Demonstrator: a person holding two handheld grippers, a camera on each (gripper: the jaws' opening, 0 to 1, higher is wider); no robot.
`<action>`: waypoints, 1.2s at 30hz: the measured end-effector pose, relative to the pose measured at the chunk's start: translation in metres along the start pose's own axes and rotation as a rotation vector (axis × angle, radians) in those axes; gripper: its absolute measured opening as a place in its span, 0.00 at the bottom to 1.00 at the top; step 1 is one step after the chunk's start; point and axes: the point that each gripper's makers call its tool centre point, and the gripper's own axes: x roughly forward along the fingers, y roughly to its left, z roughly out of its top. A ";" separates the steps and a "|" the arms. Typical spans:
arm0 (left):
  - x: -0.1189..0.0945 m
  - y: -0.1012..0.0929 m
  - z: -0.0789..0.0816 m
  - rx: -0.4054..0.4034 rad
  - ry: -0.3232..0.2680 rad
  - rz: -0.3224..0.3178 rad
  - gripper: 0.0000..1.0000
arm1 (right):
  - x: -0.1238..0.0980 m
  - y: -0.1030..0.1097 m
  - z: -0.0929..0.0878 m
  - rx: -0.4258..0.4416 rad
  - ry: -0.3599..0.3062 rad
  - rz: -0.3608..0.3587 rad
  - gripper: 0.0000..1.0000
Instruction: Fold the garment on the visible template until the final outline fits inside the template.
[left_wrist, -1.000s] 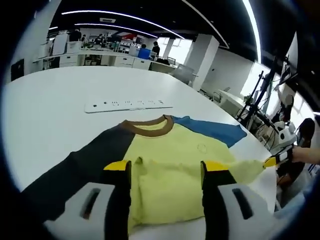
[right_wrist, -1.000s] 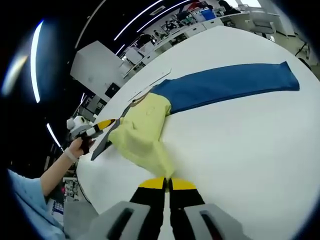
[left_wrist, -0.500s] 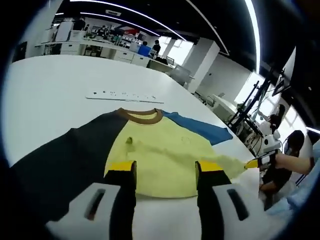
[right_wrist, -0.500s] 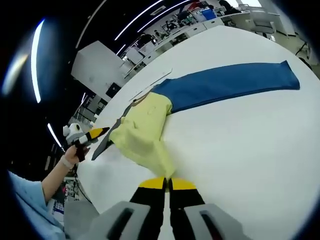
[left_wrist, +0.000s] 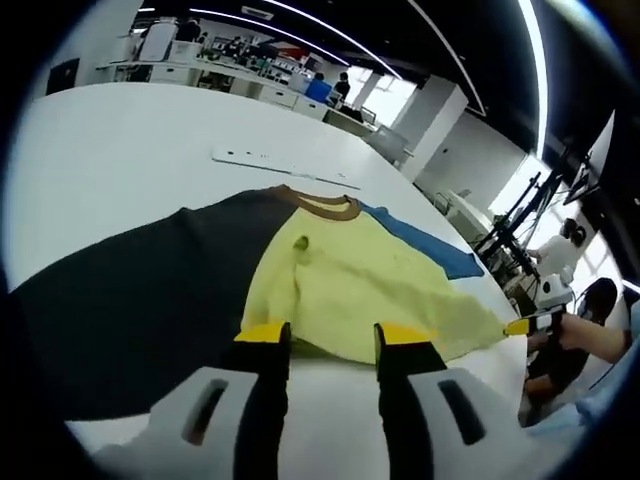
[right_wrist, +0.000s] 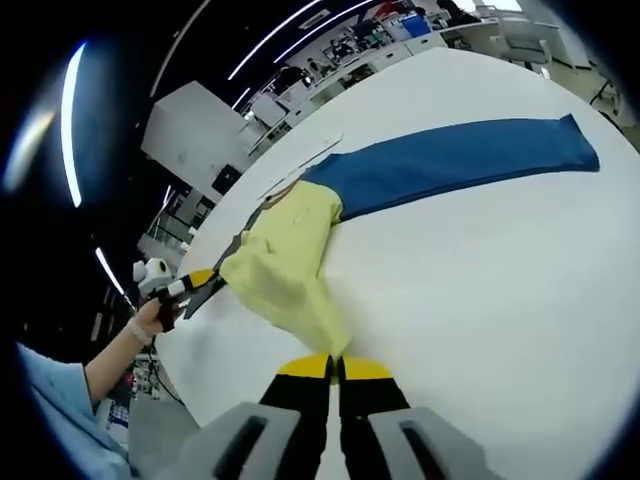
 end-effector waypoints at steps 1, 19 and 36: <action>0.001 0.001 0.000 -0.008 0.002 0.001 0.28 | 0.000 0.000 0.000 -0.001 0.000 -0.001 0.00; -0.001 0.007 0.001 -0.089 -0.001 0.009 0.01 | 0.000 -0.001 0.000 -0.003 0.000 -0.004 0.00; -0.063 -0.006 -0.008 -0.002 -0.003 0.010 0.00 | -0.011 0.021 0.008 -0.057 -0.005 0.029 0.00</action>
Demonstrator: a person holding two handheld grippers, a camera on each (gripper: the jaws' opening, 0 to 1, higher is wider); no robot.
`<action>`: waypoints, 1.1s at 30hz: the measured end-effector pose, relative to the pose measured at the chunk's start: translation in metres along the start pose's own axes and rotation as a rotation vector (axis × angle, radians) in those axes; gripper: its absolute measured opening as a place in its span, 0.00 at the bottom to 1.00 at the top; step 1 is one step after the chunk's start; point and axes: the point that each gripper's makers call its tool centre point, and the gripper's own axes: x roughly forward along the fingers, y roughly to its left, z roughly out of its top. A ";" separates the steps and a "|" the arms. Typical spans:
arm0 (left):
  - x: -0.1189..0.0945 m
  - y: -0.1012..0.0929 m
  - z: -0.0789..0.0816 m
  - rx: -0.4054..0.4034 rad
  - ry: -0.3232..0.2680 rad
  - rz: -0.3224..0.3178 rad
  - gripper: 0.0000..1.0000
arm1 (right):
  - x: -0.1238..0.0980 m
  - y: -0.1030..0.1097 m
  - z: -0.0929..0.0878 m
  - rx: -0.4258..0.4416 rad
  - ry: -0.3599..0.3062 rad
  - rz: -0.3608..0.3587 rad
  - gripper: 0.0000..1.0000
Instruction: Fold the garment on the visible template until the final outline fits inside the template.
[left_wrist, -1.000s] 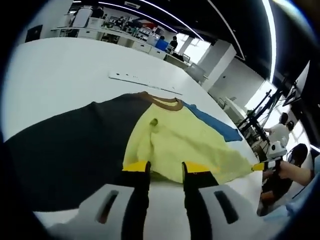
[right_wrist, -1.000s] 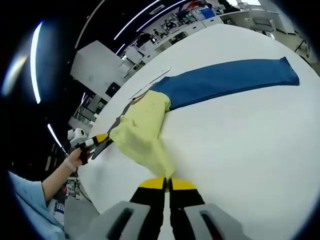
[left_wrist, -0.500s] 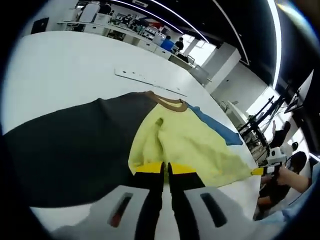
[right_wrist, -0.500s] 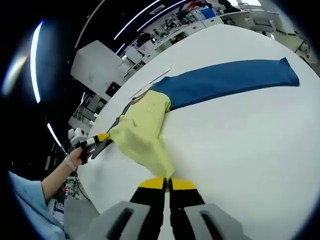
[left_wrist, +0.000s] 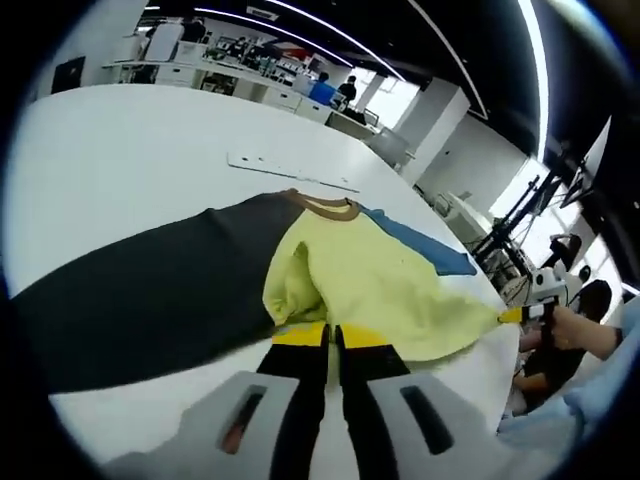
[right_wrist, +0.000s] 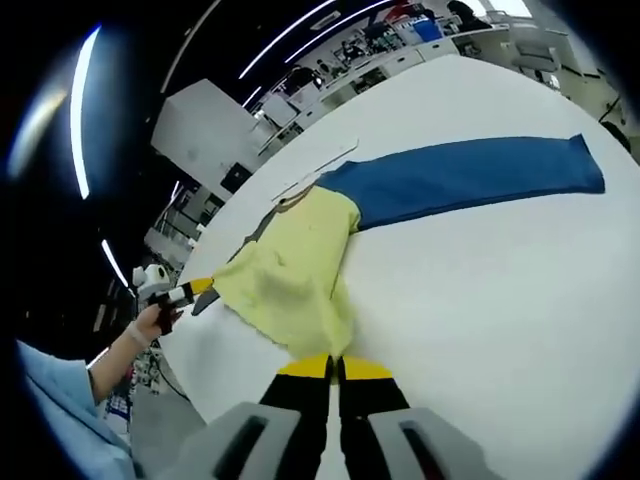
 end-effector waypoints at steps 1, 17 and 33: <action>-0.005 -0.001 -0.003 0.006 0.003 0.002 0.00 | -0.001 0.003 0.000 -0.011 0.004 0.005 0.00; -0.079 -0.011 -0.065 -0.066 0.020 0.042 0.00 | -0.012 0.032 -0.018 -0.125 0.061 0.045 0.00; -0.100 -0.026 -0.126 -0.070 0.172 0.053 0.00 | -0.020 0.031 -0.050 -0.128 0.145 0.040 0.00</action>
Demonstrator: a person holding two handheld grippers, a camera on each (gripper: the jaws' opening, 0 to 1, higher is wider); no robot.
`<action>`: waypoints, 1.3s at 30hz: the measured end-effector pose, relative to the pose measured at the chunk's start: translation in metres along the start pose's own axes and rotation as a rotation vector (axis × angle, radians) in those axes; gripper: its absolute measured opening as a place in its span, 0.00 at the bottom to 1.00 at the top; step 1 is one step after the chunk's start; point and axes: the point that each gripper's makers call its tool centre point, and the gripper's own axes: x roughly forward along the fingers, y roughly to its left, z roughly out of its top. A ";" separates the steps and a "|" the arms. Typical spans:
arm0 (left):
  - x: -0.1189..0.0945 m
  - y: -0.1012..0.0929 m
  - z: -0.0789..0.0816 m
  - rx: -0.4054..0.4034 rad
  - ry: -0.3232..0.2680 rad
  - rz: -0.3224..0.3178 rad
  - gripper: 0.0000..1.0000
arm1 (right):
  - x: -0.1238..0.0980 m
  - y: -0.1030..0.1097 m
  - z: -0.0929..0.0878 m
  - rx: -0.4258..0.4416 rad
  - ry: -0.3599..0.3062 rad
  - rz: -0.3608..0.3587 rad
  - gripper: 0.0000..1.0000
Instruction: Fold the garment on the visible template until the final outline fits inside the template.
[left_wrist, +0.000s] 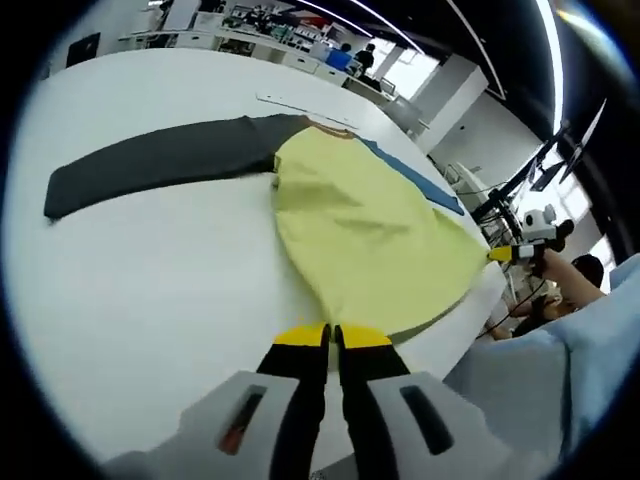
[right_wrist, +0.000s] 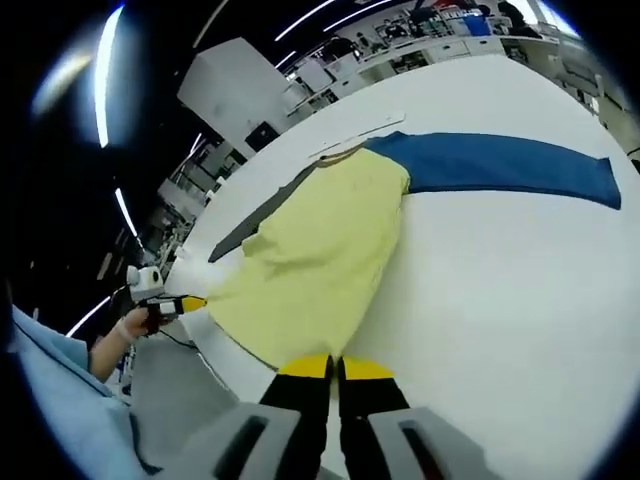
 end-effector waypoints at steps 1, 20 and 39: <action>0.000 0.002 -0.010 0.016 0.048 0.021 0.00 | 0.000 -0.003 -0.003 0.005 0.003 -0.007 0.00; 0.000 0.008 -0.044 -0.017 0.147 0.058 0.00 | 0.017 -0.038 -0.040 0.146 0.070 -0.073 0.00; 0.004 0.002 -0.044 -0.032 0.130 0.032 0.00 | 0.017 -0.042 -0.043 0.092 0.077 -0.081 0.00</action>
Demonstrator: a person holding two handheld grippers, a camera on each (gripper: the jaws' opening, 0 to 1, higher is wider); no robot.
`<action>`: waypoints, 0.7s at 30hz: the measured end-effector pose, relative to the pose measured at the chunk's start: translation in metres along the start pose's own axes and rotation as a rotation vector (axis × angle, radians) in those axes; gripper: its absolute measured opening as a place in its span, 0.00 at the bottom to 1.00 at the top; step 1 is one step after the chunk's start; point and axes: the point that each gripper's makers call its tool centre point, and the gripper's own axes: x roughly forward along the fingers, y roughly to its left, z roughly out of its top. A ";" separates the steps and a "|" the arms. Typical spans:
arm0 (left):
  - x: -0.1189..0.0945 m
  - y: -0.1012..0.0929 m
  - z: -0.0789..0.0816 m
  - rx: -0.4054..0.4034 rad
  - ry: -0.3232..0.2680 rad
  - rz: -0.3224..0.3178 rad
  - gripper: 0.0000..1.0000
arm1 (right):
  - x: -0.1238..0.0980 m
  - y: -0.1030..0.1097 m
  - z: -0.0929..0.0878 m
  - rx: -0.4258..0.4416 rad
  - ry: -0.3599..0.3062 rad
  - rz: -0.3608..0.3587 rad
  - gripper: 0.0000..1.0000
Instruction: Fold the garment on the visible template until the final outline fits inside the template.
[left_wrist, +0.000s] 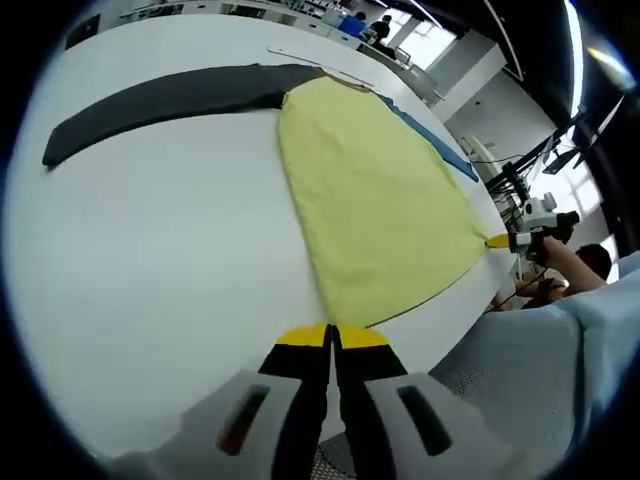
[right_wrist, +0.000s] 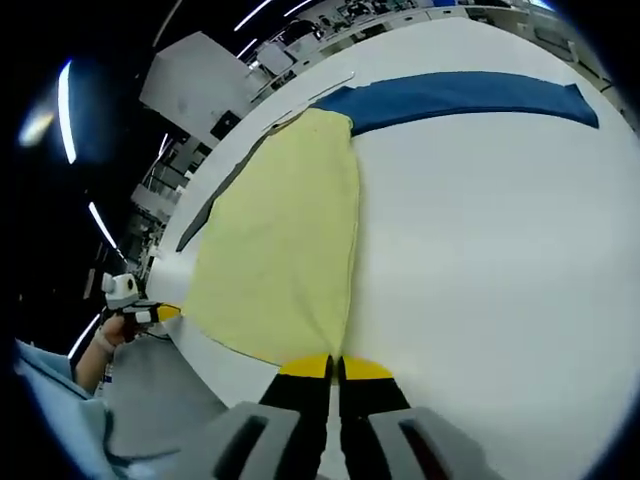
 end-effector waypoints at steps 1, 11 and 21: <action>0.000 -0.001 0.001 0.003 -0.005 -0.006 0.00 | 0.000 -0.002 0.001 -0.017 -0.002 0.001 0.00; 0.000 -0.030 0.048 0.018 -0.217 -0.165 0.18 | -0.017 -0.008 0.042 -0.074 -0.132 0.020 0.06; -0.012 -0.047 0.082 -0.085 -0.474 -0.255 0.47 | -0.052 -0.031 0.108 -0.213 -0.470 -0.050 0.42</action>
